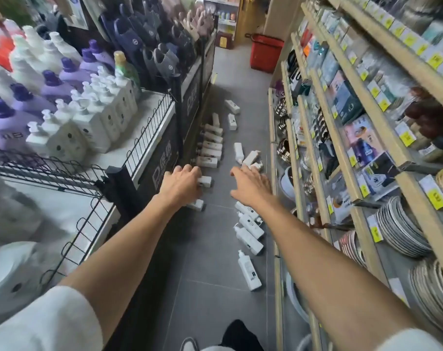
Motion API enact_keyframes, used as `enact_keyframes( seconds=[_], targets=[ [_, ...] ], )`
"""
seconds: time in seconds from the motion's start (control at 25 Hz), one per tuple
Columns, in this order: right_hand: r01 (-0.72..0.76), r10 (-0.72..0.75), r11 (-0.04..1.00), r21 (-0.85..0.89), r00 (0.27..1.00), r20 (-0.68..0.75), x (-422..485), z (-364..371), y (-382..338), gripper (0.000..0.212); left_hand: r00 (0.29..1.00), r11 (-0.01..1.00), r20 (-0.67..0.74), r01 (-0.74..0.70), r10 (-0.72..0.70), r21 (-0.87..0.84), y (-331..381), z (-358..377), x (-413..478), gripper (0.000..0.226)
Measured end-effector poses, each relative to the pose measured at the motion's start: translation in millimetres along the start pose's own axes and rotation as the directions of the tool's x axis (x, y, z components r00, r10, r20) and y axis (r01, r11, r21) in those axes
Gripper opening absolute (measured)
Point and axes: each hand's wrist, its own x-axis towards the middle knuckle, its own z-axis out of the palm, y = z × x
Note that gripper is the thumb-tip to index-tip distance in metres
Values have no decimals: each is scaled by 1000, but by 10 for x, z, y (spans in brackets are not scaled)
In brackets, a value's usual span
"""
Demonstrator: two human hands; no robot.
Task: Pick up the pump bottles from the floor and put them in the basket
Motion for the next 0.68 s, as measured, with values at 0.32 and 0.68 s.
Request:
enact_keyframes(
  seconds=[0.32, 0.68],
  targets=[
    [28, -28, 1000, 2, 997, 67, 976, 160, 394, 44, 984, 998, 171, 56, -48, -41, -87, 317, 909, 56],
    [85, -84, 996, 1, 984, 158, 2372, 360, 967, 45, 955, 966, 226, 224, -191, -131, 7, 644, 2113, 51]
  ],
)
